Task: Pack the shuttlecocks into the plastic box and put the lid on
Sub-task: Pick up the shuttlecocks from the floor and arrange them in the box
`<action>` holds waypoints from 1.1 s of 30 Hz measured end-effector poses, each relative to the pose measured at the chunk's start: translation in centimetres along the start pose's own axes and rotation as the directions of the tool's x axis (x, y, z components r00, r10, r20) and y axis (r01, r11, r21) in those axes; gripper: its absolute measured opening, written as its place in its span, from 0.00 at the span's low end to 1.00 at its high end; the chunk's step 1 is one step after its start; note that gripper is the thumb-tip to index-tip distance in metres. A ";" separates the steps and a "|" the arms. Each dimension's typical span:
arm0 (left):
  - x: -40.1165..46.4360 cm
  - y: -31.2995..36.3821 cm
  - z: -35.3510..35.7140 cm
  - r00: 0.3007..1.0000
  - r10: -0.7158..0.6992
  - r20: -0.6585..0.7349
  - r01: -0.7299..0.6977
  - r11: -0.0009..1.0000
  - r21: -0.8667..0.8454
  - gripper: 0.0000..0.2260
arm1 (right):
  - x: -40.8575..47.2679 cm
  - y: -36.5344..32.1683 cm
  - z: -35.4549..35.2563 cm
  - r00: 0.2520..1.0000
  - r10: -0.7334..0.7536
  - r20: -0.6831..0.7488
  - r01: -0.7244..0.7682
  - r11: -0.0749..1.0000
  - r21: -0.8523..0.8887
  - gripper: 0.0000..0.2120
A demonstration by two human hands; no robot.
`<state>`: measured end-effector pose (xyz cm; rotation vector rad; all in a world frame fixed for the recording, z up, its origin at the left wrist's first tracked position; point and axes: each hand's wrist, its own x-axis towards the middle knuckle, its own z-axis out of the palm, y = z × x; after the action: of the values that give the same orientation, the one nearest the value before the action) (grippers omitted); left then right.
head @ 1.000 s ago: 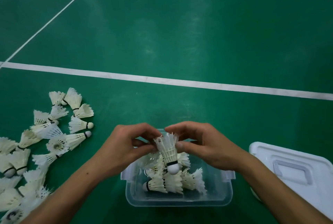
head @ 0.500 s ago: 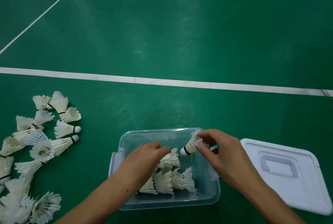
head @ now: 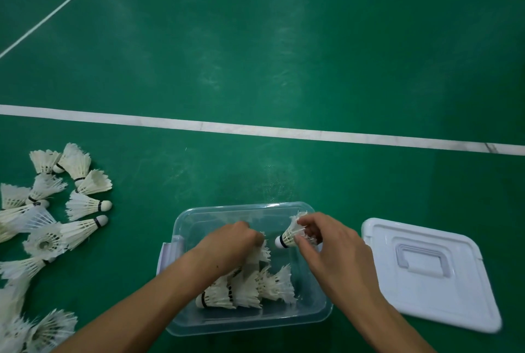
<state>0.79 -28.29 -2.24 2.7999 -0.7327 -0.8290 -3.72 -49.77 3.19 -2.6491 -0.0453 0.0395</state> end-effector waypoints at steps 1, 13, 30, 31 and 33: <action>-0.1 -0.2 0.0 1.000 0.001 -0.015 -0.001 1.000 -0.009 0.11 | 0.0 -0.1 0.1 1.000 0.001 0.006 -0.001 1.000 -0.006 0.10; -1.4 -1.9 0.0 0.998 -0.042 -0.054 0.033 0.986 -0.162 0.07 | 1.6 -1.6 3.6 0.987 -0.098 0.126 0.097 0.995 0.018 0.06; -2.5 -1.9 0.6 0.989 -0.092 -0.113 0.045 0.930 -0.365 0.19 | 3.9 -1.4 7.7 0.924 -0.048 0.380 0.032 0.998 0.049 0.14; -2.6 -1.9 0.6 0.988 -0.101 -0.116 0.051 0.926 -0.374 0.20 | 4.0 -1.4 7.9 0.924 -0.030 0.381 0.016 0.999 0.040 0.14; -2.8 -1.9 0.5 0.985 -0.116 -0.125 0.058 0.916 -0.397 0.20 | 4.3 -1.2 8.2 0.926 0.004 0.378 -0.018 0.999 0.033 0.14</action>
<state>-0.74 -25.27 -1.83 2.5085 -0.3695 -0.6835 0.23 -44.66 -3.49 -2.5670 -0.1560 0.5501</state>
